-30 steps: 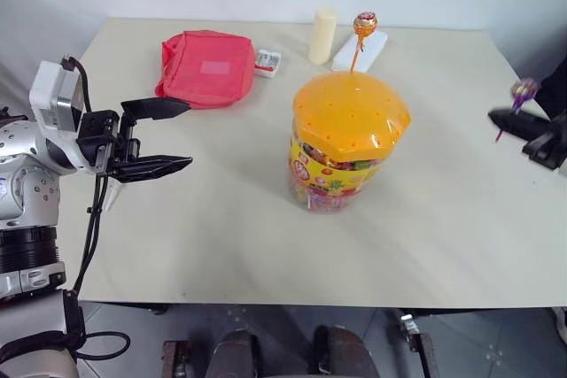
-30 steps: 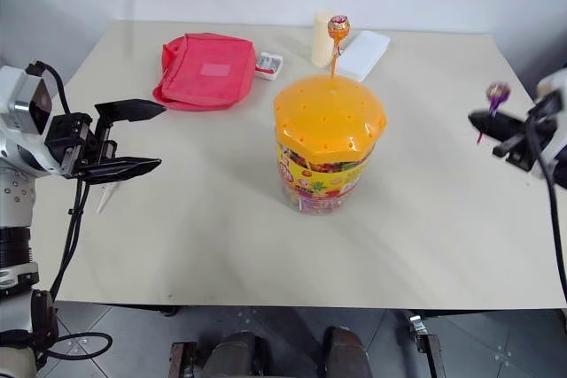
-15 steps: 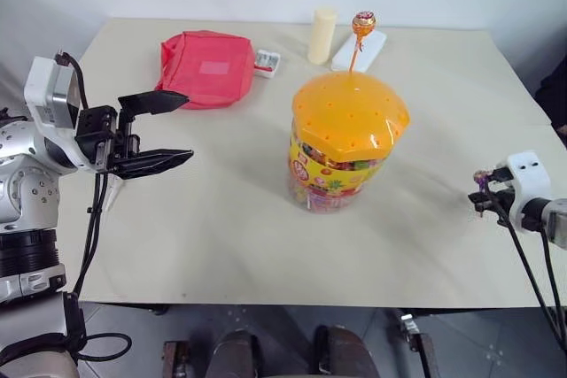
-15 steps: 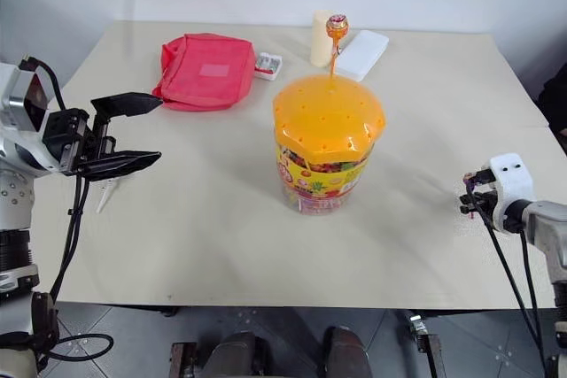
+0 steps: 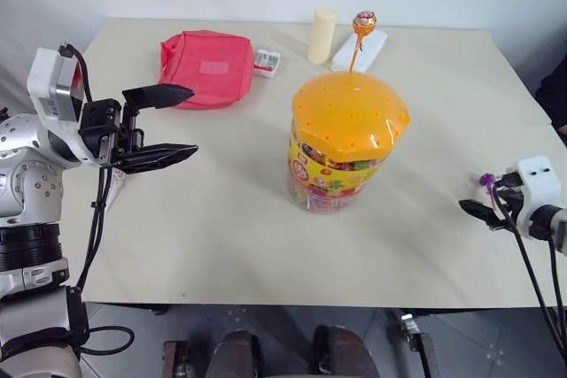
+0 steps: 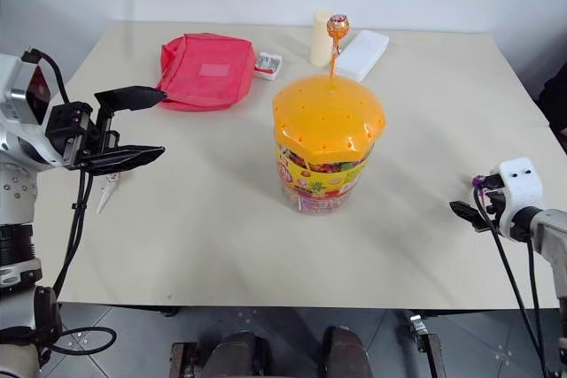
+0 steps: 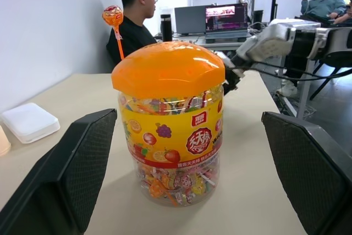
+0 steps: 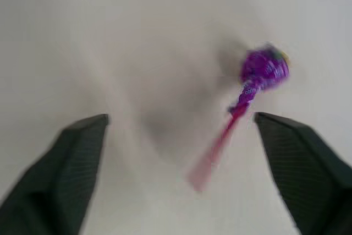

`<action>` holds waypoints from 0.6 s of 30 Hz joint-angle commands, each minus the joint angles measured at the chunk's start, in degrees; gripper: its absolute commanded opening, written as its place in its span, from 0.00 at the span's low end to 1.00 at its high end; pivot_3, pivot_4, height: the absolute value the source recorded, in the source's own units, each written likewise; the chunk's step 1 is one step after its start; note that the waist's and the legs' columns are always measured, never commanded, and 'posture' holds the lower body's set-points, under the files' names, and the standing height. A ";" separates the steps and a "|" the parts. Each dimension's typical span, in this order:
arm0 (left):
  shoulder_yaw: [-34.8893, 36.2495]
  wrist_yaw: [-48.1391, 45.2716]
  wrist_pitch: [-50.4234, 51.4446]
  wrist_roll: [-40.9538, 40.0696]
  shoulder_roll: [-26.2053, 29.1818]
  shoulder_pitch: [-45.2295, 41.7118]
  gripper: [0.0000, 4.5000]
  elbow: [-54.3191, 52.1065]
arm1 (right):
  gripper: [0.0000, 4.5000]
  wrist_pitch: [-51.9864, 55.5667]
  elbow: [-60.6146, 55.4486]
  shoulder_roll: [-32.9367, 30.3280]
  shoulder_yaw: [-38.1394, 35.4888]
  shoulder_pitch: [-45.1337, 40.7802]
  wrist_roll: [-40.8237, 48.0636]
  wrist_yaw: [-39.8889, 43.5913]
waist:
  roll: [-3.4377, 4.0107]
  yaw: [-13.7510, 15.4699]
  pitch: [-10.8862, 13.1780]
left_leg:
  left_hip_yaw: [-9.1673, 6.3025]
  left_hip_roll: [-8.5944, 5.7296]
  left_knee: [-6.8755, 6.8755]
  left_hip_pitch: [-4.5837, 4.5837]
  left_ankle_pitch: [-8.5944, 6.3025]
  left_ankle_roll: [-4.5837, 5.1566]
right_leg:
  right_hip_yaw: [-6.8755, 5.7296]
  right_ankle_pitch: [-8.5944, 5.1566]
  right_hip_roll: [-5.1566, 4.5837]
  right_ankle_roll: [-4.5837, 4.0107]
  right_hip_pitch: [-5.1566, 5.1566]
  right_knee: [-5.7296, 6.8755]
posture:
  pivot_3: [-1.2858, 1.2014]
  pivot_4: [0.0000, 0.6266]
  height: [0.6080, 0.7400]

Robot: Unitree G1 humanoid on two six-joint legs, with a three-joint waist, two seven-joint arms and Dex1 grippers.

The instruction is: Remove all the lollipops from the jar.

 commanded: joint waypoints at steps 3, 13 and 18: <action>0.43 -0.01 -0.47 -0.60 0.01 -1.22 1.00 0.18 | 0.99 2.87 -16.26 -2.94 -13.25 1.62 10.80 7.49 | 0.01 0.29 0.00 | 0.00 0.00 0.00 0.01 0.00 0.00 | 0.03 0.00 0.01 0.00 0.00 0.00 | 0.52 0.24 1.00; -0.24 1.00 -1.70 0.04 -1.69 -2.52 1.00 1.23 | 0.99 5.25 -12.42 -0.91 1.29 -30.08 20.24 8.58 | 0.00 -0.34 0.00 | 0.01 0.01 -0.01 0.07 -0.02 -0.03 | 0.06 -0.01 0.04 -0.01 0.00 0.01 | 0.52 0.24 1.00; 0.24 2.10 -2.10 -0.48 -2.48 -1.53 1.00 -0.50 | 0.99 4.46 -0.30 4.86 11.98 -45.35 15.90 10.62 | 0.00 -1.05 0.00 | 0.00 0.00 -0.07 0.05 -0.02 -0.03 | 0.00 -0.01 0.03 -0.01 -0.02 0.02 | 0.52 0.24 1.00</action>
